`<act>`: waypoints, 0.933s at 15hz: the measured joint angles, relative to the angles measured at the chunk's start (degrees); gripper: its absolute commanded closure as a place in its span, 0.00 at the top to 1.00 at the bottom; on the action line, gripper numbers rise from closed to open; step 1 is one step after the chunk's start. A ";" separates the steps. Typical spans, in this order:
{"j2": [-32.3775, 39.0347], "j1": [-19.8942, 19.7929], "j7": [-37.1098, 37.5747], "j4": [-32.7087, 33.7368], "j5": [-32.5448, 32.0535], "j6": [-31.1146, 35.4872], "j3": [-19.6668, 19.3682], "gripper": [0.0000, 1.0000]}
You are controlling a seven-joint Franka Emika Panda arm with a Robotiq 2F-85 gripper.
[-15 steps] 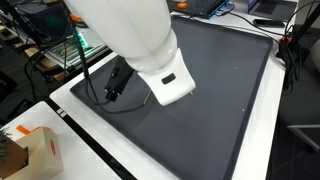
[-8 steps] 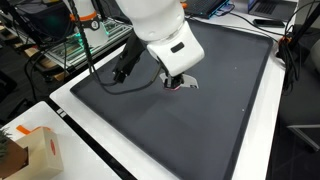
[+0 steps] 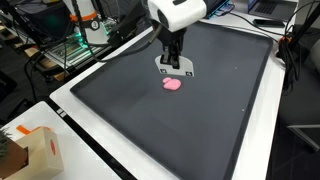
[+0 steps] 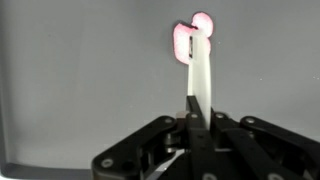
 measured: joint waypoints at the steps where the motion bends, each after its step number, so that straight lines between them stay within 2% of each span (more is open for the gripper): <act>1: -1.13 0.53 1.57 -0.72 -1.24 0.00 -0.15 0.01; 8: -6.71 3.65 11.17 -3.56 -9.12 -1.06 -0.55 0.01; 9: -7.25 4.05 11.99 -3.57 -9.82 -2.02 -0.55 0.04; 14: -7.27 4.39 12.22 -3.34 -9.85 -2.18 -0.66 0.04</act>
